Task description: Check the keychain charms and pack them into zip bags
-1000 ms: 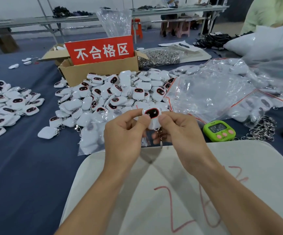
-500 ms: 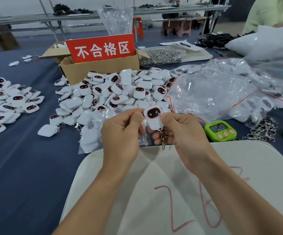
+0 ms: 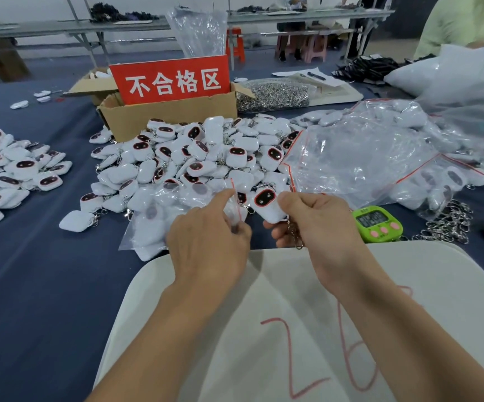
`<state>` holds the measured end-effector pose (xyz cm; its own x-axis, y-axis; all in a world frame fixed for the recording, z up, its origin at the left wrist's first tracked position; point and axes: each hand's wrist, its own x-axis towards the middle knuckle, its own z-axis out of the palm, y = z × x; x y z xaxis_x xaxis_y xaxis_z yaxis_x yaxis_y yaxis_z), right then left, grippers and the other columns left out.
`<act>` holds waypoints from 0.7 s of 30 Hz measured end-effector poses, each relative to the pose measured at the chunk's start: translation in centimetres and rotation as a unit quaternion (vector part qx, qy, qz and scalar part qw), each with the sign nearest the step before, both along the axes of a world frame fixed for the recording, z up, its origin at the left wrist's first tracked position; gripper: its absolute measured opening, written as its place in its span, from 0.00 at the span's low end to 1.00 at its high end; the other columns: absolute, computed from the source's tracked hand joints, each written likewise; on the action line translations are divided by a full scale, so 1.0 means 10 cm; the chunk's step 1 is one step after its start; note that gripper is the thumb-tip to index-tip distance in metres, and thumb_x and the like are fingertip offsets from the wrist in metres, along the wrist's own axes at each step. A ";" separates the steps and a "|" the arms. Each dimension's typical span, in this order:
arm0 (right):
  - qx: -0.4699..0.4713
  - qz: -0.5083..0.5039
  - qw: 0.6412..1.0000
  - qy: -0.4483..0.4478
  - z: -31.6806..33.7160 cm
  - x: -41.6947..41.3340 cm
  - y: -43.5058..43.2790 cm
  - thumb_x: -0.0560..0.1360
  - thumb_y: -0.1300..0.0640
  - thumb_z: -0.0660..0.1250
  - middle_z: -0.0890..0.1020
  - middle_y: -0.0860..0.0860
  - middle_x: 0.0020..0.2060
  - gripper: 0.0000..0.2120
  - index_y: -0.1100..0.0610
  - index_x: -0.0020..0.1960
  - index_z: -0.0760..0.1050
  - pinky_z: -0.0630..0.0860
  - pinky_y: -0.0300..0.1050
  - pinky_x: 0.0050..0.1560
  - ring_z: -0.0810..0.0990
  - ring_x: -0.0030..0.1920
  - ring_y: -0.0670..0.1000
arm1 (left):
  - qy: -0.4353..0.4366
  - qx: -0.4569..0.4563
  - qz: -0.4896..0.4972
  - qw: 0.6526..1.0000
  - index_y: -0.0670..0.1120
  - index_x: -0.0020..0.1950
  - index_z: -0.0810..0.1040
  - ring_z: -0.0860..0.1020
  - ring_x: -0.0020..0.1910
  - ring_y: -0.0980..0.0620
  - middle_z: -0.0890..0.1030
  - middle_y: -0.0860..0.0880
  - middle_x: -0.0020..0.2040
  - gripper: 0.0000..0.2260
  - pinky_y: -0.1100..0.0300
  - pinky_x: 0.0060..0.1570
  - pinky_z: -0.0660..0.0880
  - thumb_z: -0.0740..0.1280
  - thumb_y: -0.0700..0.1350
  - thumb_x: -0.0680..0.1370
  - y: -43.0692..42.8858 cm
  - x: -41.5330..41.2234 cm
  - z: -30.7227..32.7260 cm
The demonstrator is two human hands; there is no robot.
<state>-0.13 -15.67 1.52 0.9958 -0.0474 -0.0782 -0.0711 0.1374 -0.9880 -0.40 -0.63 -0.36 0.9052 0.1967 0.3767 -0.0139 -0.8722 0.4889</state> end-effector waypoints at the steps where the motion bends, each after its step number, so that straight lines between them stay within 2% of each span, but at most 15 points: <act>1: -0.016 -0.002 1.000 -0.006 -0.01 0.00 0.00 0.81 0.58 0.67 0.85 0.58 0.33 0.15 0.58 0.38 0.86 0.77 0.39 0.29 0.80 0.29 0.49 | 0.002 -0.005 -0.001 1.000 0.60 0.71 0.75 0.80 0.47 0.45 0.84 0.52 0.44 0.24 0.50 0.50 0.75 0.70 0.50 0.75 0.00 0.00 0.00; 4: -0.044 -0.007 0.999 -0.023 -0.02 0.00 0.02 0.79 0.57 0.68 0.85 0.57 0.32 0.11 0.55 0.40 0.86 0.78 0.39 0.31 0.81 0.29 0.49 | -0.014 -0.002 -0.006 1.000 0.58 0.71 0.75 0.80 0.45 0.45 0.83 0.51 0.42 0.24 0.50 0.50 0.74 0.70 0.50 0.75 0.00 -0.01 0.00; 8: -0.054 -0.001 0.998 -0.032 -0.02 -0.01 0.03 0.75 0.55 0.69 0.85 0.57 0.31 0.09 0.51 0.39 0.87 0.78 0.40 0.31 0.81 0.28 0.50 | -0.042 0.033 -0.003 0.999 0.58 0.71 0.74 0.80 0.47 0.46 0.84 0.52 0.42 0.24 0.52 0.49 0.69 0.72 0.56 0.75 0.00 -0.01 0.00; 12: -0.084 -0.022 0.996 -0.034 -0.05 -0.01 0.02 0.77 0.55 0.71 0.83 0.54 0.28 0.09 0.46 0.40 0.86 0.78 0.40 0.32 0.81 0.28 0.51 | -0.043 0.016 0.007 0.999 0.56 0.72 0.75 0.78 0.44 0.46 0.83 0.52 0.41 0.23 0.52 0.52 0.70 0.71 0.51 0.77 0.02 0.01 0.00; 14: -0.079 -0.039 0.995 -0.036 -0.05 0.00 0.01 0.77 0.57 0.71 0.83 0.53 0.28 0.09 0.48 0.41 0.86 0.78 0.40 0.32 0.83 0.28 0.51 | -0.075 -0.001 -0.002 0.997 0.53 0.71 0.77 0.71 0.39 0.50 0.82 0.53 0.38 0.21 0.53 0.51 0.69 0.70 0.48 0.77 0.00 -0.02 0.01; 16: -0.060 -0.029 0.997 -0.041 -0.04 -0.01 0.01 0.76 0.61 0.71 0.85 0.54 0.30 0.08 0.52 0.42 0.86 0.79 0.39 0.32 0.83 0.30 0.51 | -0.117 -0.027 -0.054 0.991 0.50 0.69 0.79 0.65 0.39 0.55 0.80 0.54 0.35 0.20 0.56 0.49 0.67 0.68 0.45 0.77 -0.03 -0.04 0.03; 19: -0.057 0.013 0.996 -0.068 -0.02 -0.03 0.04 0.75 0.70 0.67 0.86 0.52 0.32 0.16 0.50 0.45 0.85 0.78 0.38 0.32 0.80 0.28 0.49 | -0.125 -0.088 -0.173 0.973 0.51 0.72 0.76 0.71 0.43 0.56 0.76 0.58 0.38 0.21 0.64 0.47 0.68 0.67 0.42 0.78 -0.04 -0.08 0.04; 21: -0.090 0.013 0.992 -0.085 -0.04 -0.03 0.04 0.74 0.71 0.67 0.83 0.50 0.29 0.17 0.48 0.43 0.82 0.75 0.37 0.28 0.77 0.25 0.49 | -0.124 -0.106 -0.220 0.962 0.53 0.73 0.76 0.73 0.44 0.57 0.74 0.59 0.39 0.21 0.71 0.48 0.68 0.66 0.41 0.79 -0.04 -0.08 0.04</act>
<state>-0.41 -15.26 1.08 0.9950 -0.0187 0.0984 0.0975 -0.0427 -0.9943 -1.20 -1.02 0.03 0.8057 -0.0878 0.5858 -0.4979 -0.6360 0.5895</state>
